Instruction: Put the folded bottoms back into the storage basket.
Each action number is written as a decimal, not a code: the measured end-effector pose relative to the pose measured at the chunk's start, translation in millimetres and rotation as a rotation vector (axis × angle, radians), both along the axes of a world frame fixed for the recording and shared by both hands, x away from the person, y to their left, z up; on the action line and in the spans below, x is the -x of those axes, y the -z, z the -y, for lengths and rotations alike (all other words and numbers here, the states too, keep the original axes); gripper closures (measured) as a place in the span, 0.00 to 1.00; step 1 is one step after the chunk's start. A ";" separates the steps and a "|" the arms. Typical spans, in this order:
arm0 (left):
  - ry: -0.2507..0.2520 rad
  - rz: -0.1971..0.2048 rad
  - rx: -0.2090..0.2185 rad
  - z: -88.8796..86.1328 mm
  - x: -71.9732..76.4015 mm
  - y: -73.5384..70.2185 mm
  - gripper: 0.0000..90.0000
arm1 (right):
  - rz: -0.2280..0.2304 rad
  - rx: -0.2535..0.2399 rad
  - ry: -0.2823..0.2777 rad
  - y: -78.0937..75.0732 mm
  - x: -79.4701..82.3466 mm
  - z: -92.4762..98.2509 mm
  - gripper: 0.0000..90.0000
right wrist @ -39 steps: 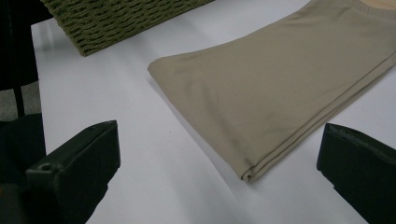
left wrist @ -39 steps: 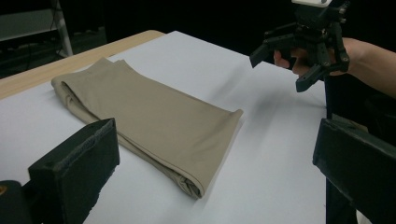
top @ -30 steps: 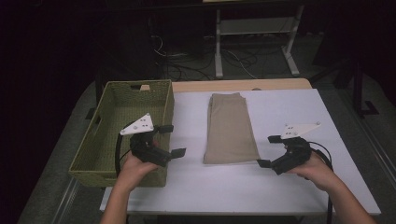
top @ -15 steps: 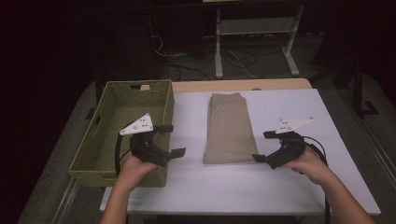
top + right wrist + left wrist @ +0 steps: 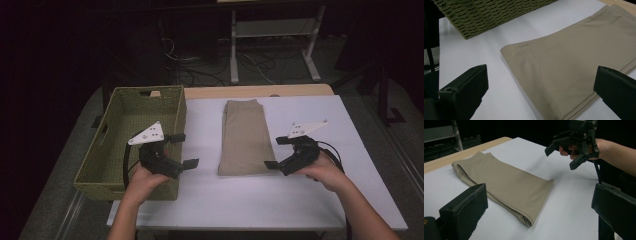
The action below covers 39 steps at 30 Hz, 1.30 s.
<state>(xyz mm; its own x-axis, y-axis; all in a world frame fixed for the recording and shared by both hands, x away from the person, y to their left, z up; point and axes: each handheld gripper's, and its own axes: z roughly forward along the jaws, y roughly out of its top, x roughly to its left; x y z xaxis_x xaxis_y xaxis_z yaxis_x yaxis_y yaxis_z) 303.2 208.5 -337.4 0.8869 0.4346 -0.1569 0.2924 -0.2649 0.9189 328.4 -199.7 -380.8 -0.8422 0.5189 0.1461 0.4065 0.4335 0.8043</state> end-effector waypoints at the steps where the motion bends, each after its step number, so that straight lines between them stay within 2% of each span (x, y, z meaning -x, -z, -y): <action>1: 0.000 0.000 0.000 0.0 0.0 0.0 0.01 | 0.000 0.000 0.000 0.0 0.0 0.0 0.00; 8: 0.001 -0.001 0.000 -0.1 -0.1 0.0 0.01 | -0.008 0.003 -0.007 2.1 -6.2 -5.9 0.00; 13: 0.000 -0.001 0.000 0.0 -0.1 0.0 0.01 | -0.012 -0.011 -0.014 2.1 -10.1 -9.5 0.00; 39: 0.002 -0.002 0.000 0.0 -0.1 0.1 0.01 | 0.000 -0.039 -0.050 0.8 -29.2 -39.5 0.00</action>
<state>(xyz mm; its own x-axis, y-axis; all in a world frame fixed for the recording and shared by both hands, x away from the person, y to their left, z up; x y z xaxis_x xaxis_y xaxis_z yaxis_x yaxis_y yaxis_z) 303.4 208.5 -337.5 0.8874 0.4330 -0.1584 0.2935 -0.2657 0.9183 357.7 -160.2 -381.6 -0.8670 0.4700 0.1652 0.3852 0.4220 0.8207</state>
